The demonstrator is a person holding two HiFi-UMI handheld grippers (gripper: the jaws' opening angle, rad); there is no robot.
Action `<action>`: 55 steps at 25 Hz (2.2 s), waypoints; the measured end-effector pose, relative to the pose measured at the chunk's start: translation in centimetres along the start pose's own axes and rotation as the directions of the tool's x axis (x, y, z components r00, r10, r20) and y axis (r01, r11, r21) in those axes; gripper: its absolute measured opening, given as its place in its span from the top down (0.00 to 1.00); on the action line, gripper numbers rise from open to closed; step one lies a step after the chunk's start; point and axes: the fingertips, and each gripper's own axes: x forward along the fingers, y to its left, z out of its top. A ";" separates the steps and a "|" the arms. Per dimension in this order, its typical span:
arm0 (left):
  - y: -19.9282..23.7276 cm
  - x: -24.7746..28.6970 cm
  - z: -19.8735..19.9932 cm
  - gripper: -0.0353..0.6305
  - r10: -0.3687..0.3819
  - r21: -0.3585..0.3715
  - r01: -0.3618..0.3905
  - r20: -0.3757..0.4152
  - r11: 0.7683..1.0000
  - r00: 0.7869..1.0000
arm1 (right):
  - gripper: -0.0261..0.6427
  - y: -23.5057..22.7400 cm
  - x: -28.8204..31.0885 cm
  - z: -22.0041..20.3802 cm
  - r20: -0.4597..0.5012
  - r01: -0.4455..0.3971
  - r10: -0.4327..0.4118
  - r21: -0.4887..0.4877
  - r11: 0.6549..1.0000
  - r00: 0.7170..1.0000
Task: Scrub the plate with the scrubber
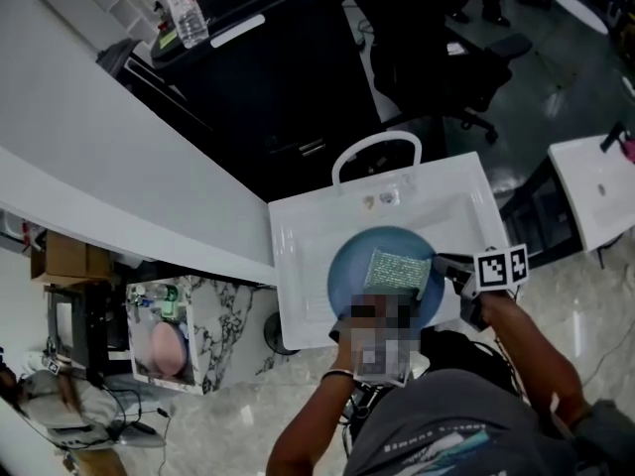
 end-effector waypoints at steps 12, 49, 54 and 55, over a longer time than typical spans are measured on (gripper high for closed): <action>-2.7 -1.8 -0.9 0.84 -0.057 -0.012 0.057 0.005 0.998 0.998 | 0.86 -3.0 -2.6 4.0 0.089 0.093 -0.095 0.030 0.995 0.991; 12.5 8.9 -28.4 0.84 0.116 -0.189 -0.209 -0.413 0.959 0.903 | 0.87 -12.2 -3.8 1.0 -0.020 0.161 -0.159 0.155 0.975 0.987; 12.4 11.1 -30.5 0.84 0.087 -0.200 -0.192 -0.440 0.961 0.894 | 0.87 -13.6 -3.3 1.2 -0.054 0.180 -0.173 0.163 0.970 0.983; 12.4 11.4 -30.9 0.84 0.083 -0.202 -0.190 -0.445 0.961 0.892 | 0.87 -13.8 -3.2 1.1 -0.062 0.189 -0.181 0.166 0.968 0.982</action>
